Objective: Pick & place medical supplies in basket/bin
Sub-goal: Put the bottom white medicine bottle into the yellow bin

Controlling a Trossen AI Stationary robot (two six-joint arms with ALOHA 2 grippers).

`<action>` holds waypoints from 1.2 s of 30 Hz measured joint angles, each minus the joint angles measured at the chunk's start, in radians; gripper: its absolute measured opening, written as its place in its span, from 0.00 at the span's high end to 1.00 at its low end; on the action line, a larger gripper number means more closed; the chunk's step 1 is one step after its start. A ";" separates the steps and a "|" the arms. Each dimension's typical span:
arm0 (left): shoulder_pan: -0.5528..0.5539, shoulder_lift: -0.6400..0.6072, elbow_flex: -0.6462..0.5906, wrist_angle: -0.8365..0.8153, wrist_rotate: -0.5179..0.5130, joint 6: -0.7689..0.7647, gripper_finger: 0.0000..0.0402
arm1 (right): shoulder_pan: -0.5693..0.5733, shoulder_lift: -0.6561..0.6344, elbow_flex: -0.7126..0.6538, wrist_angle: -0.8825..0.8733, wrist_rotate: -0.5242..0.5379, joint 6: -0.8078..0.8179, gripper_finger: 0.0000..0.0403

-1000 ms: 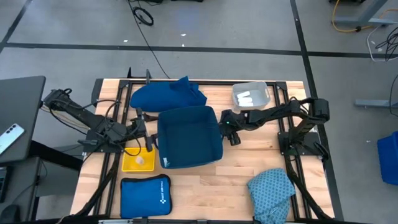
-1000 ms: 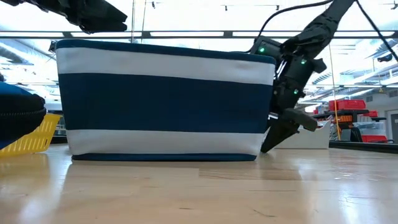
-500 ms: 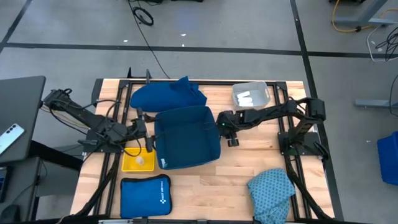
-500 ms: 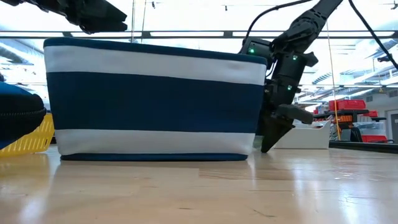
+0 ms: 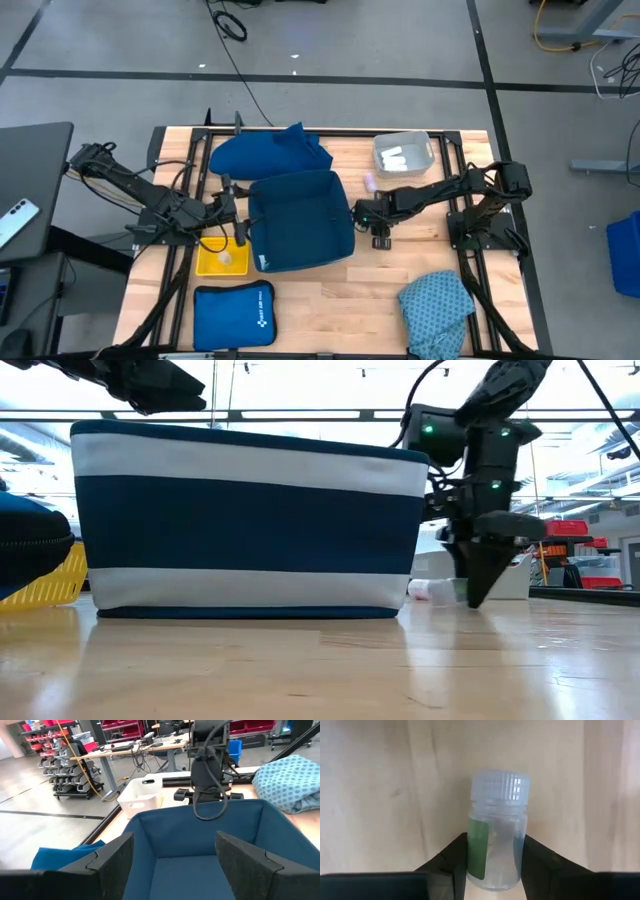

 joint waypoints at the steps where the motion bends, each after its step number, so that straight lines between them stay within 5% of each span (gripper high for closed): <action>1: 0.000 0.000 0.000 0.004 0.009 0.000 0.29 | 0.014 -0.013 -0.002 -0.017 0.010 0.025 0.66; 15: 0.002 0.000 0.000 0.069 0.064 0.059 0.29 | 0.245 -0.296 -0.059 0.005 0.180 0.219 0.66; 25: 0.019 0.064 0.000 0.247 0.151 0.143 0.29 | 0.323 -0.431 -0.057 0.395 0.477 -0.029 0.66; 31: 0.085 0.198 0.000 0.477 0.312 0.226 0.29 | 0.296 -0.416 -0.056 0.753 0.438 -0.299 0.66; 36: 0.154 0.326 0.000 0.727 0.455 0.283 0.29 | 0.241 -0.393 -0.055 0.934 0.307 -0.409 0.66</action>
